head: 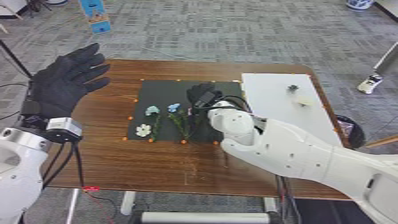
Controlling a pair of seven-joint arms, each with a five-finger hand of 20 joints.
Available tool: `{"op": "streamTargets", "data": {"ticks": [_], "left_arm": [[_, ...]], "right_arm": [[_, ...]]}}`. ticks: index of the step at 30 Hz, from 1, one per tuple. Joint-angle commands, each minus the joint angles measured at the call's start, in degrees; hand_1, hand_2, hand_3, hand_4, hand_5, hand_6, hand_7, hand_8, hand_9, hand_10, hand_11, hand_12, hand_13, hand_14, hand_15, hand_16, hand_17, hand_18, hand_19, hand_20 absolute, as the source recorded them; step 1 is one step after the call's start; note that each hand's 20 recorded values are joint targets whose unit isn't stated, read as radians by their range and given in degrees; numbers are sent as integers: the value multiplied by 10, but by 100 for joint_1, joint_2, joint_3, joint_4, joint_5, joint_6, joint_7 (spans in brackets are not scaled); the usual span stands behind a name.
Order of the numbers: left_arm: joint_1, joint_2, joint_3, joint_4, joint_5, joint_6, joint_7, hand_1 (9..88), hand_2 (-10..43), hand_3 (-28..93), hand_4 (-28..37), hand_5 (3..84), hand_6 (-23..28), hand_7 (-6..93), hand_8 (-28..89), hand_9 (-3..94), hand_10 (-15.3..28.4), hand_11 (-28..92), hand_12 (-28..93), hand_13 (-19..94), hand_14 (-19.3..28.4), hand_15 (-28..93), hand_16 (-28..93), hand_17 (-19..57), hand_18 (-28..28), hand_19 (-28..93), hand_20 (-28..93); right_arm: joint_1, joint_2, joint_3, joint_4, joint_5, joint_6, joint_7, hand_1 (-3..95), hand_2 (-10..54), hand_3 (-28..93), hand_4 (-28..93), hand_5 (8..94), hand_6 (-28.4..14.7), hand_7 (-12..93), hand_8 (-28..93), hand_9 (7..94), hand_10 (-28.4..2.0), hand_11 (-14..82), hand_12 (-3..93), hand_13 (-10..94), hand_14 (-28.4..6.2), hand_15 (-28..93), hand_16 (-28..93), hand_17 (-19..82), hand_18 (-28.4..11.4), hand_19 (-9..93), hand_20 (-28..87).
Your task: Arrange flowers
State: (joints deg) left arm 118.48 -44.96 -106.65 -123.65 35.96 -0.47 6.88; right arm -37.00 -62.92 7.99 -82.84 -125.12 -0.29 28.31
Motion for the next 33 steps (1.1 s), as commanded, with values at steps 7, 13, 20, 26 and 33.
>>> {"op": "streamTargets", "data": {"ticks": [7,13,20,26,33], "left_arm": [[229,-132,-143,-76,-10,-13,-49,206,-46,698,-283,305,27,167,-86,280,119,171,159,225,138,228,24,-110,226,438,83],[377,-262,-177,-93,-11,17,-25,206,-45,697,-283,306,26,167,-87,280,118,170,159,225,140,230,24,-110,226,438,84],[761,-443,-355,-201,-3,66,-34,205,-46,699,-283,305,26,166,-86,280,118,170,159,225,138,229,24,-110,227,438,83],[897,-517,-402,-230,-2,99,-47,207,-47,698,-283,306,26,165,-85,280,119,170,159,226,139,230,24,-110,227,438,83],[1016,-606,-391,-250,-3,70,-87,206,-45,697,-283,305,26,166,-85,280,118,170,159,225,139,229,24,-110,227,438,83]], "right_arm": [[-452,653,840,-765,-47,-75,-126,341,-95,859,-283,530,0,258,-139,566,-108,320,253,561,-101,849,347,316,-213,909,605],[-1242,1605,1866,-1220,-70,1027,30,293,-95,879,-283,325,-73,191,-85,300,-163,245,258,459,-134,871,269,260,-216,864,576],[-2151,2675,2898,-1272,-48,1129,487,288,-95,880,-283,196,-99,107,-52,177,-181,109,260,339,-157,852,211,206,-209,795,548],[-3064,3176,3815,-1273,90,917,811,272,-95,858,-283,182,-110,71,-40,193,-196,64,242,359,-152,841,199,207,-210,786,526],[-3104,3109,3744,-859,156,789,792,267,-95,852,-283,221,-103,84,-44,241,-171,71,224,407,-146,851,210,224,-218,793,523]]}}
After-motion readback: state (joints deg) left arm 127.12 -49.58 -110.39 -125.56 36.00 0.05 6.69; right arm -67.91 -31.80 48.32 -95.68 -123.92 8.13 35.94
